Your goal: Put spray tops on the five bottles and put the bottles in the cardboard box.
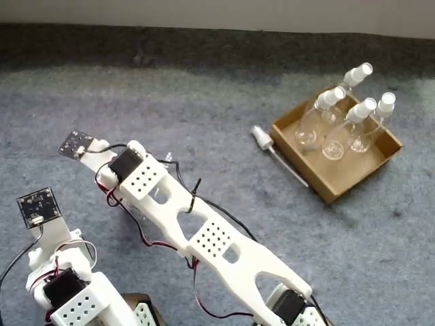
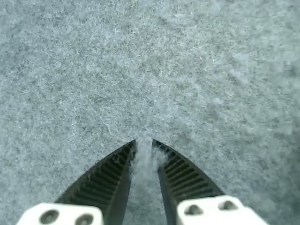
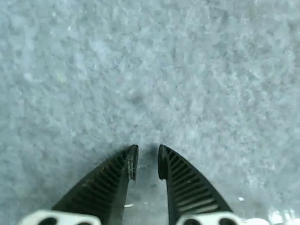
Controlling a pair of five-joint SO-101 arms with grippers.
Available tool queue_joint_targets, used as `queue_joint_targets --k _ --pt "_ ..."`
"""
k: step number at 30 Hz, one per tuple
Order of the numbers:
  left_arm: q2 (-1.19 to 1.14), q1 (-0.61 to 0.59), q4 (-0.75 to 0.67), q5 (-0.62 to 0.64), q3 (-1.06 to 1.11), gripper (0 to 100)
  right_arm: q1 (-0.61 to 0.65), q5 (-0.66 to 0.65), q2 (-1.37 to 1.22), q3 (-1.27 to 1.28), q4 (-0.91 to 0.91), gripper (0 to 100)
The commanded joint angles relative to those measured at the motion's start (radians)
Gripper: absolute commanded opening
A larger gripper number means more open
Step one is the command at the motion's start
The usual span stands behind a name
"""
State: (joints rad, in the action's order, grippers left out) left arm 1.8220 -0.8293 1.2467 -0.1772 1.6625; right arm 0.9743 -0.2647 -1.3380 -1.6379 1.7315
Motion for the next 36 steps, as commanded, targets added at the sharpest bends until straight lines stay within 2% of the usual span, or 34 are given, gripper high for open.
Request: queue_joint_targets --k 1,15,36 --pt "0.01 0.016 -0.018 -0.008 -0.025 0 -0.044 0.011 0.048 -0.14 0.036 6.3" --pt "0.01 0.016 -0.018 -0.008 -0.025 0 -0.11 0.008 0.05 -0.14 0.038 6.3" --pt "0.01 0.016 -0.018 -0.008 -0.024 0 -0.124 0.009 0.048 -0.139 0.038 6.3"
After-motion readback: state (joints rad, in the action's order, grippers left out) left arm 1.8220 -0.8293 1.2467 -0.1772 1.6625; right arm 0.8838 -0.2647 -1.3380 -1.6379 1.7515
